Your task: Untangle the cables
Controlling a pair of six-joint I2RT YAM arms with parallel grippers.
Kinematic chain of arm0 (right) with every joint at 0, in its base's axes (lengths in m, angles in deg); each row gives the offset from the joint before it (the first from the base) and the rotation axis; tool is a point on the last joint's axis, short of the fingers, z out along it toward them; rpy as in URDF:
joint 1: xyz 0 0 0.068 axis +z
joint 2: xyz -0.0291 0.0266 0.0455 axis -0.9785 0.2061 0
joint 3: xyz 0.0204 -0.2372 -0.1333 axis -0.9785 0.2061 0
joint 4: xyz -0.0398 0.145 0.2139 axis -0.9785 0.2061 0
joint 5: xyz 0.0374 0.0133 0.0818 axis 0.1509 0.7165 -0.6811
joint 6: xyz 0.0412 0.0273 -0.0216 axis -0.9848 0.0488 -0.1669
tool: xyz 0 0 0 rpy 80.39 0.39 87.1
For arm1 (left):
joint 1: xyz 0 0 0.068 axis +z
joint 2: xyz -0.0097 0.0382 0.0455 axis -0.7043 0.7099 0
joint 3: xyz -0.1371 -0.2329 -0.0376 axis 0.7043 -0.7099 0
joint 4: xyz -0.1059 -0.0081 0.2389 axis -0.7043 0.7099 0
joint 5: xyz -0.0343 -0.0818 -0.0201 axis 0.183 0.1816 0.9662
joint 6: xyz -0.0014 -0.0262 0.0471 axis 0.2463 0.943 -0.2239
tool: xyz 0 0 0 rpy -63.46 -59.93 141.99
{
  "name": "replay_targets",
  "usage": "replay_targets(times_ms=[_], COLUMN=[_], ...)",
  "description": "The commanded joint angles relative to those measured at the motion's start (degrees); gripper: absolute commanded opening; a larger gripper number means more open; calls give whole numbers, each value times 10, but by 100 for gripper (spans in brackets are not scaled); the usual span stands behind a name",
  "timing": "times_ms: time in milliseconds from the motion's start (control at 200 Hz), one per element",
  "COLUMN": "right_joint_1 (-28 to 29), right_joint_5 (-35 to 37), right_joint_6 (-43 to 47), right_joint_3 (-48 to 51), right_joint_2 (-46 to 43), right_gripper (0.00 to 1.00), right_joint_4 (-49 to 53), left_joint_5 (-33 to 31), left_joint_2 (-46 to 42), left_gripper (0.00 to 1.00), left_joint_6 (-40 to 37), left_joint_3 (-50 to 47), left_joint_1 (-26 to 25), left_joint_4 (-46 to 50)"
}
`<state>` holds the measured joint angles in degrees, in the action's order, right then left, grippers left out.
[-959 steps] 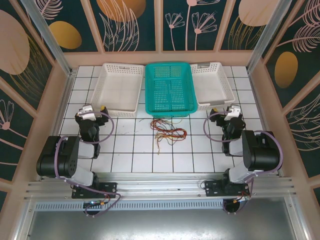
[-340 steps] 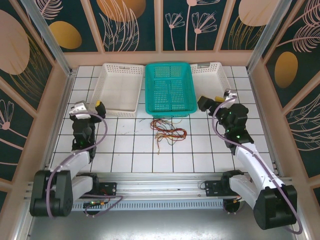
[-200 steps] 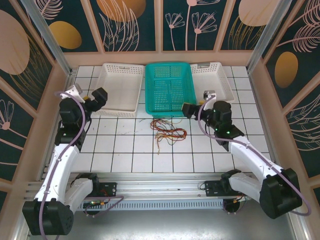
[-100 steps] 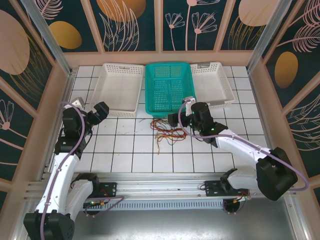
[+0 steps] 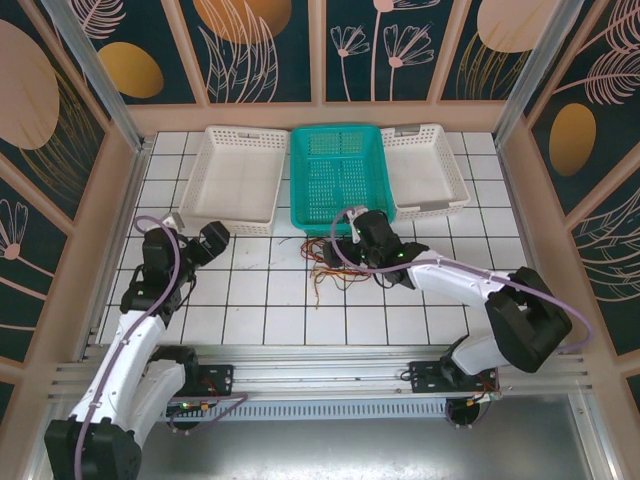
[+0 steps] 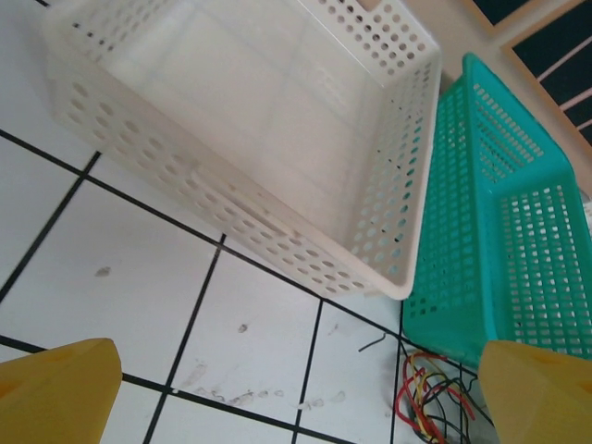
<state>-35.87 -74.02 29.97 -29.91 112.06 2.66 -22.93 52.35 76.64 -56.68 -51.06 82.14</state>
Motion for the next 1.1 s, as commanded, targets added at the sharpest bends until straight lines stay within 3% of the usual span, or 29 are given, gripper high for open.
replay_targets(times_ms=[0, 245, 410, 726, 1096], right_joint_1=[9, 45, 92, 149, 162], right_joint_5=[41, 71, 118, 144, 144], right_joint_6=[-18, -9, 13, 52, 61], right_joint_3=[-22, -6, -10, -16, -20], right_joint_2=[18, 27, 44, 74, 103], right_gripper=[97, 94, 91, 89, 88], right_joint_4=[36, 33, 39, 54, 54], left_joint_5=[-27, -35, -68, -111, -117], left_joint_2=[9, 27, 51, 92, 111], left_gripper=[99, 99, 98, 97, 97], left_joint_6=[5, 5, 3, 2, -5], left_joint_3=[4, 1, 9, 37, 51], left_joint_1=[-23, -50, -95, -159, -185], left_joint_4=[-28, -36, -39, -36, -31])
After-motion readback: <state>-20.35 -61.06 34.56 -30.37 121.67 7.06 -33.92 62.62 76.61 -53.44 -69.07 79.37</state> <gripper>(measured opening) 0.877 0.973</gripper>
